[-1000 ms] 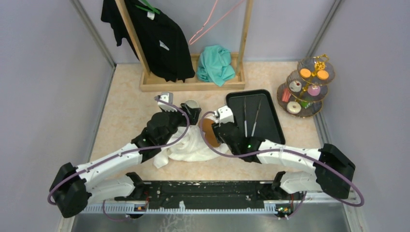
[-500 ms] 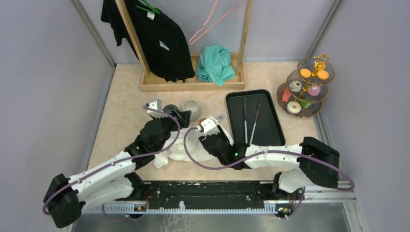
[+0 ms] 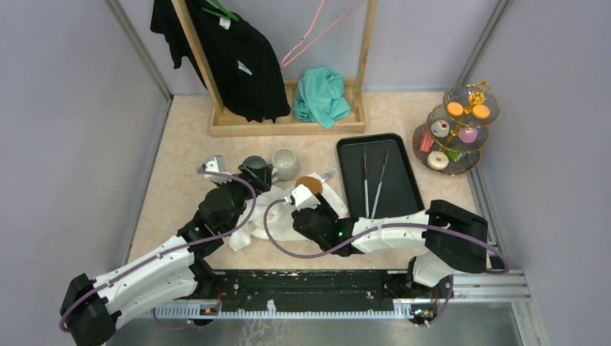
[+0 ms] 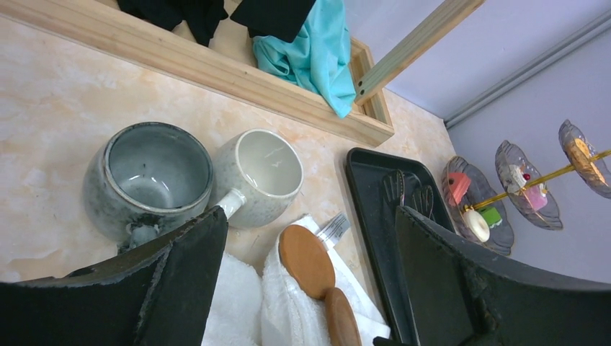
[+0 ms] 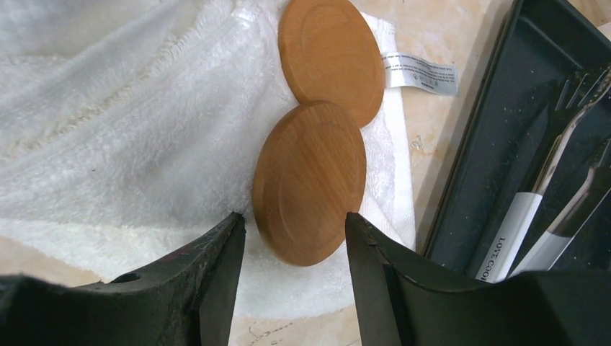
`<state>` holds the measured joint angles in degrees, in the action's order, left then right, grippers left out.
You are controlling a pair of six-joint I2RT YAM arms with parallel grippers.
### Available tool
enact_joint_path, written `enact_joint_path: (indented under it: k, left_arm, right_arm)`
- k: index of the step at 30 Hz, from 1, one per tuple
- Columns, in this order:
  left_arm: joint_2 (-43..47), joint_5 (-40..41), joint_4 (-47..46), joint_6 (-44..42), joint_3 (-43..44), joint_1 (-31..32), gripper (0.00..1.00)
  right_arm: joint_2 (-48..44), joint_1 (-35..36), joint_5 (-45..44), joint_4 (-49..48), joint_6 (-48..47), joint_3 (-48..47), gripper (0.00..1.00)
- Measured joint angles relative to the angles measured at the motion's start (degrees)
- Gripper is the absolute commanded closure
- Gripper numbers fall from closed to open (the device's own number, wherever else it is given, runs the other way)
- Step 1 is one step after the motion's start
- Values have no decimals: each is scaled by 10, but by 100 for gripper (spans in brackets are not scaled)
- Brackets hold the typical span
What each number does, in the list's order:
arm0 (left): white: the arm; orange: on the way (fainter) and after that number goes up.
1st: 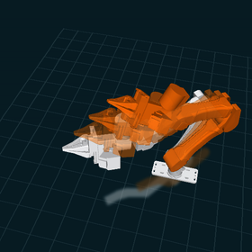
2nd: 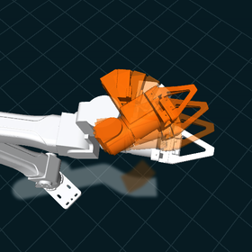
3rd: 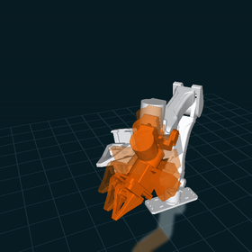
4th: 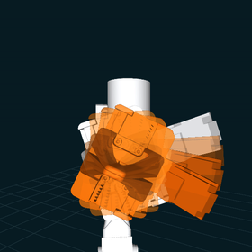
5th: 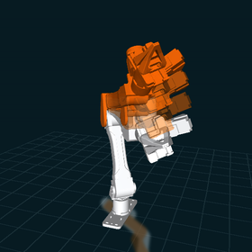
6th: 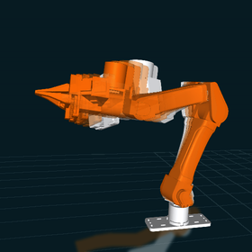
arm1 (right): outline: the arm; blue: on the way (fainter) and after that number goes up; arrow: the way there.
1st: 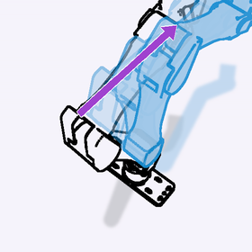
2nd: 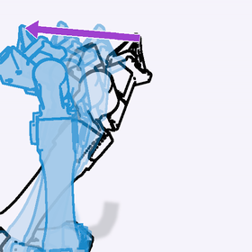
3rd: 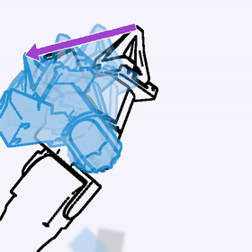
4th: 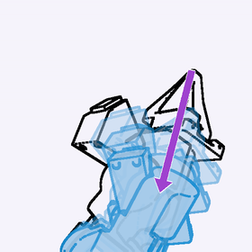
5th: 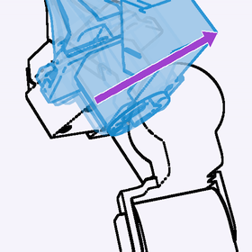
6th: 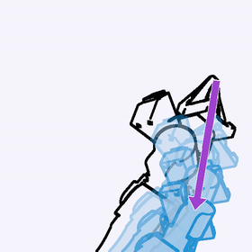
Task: Serve the afternoon tea
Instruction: Pick up the coaster from the center of the board.
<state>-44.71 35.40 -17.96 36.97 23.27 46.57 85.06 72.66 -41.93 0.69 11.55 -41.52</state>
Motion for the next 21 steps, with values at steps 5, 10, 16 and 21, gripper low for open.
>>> enact_joint_path:
  k: [5, 10, 16, 21]
  left_arm:
    - [5, 10, 0, 7, -4, -1, 8]
    - [5, 17, 0, 9, -8, -1, 8]
    - [1, 26, -5, 9, -14, -1, 8]
    - [-7, 28, -13, 9, -16, -1, 8]
  right_arm:
    - [29, 0, -16, -3, -3, -2, 47]
    - [55, 0, -33, -17, -21, -2, 47]
    - [70, -3, -49, -50, -56, -2, 65]
    - [70, -7, -55, -64, -75, -2, 87]
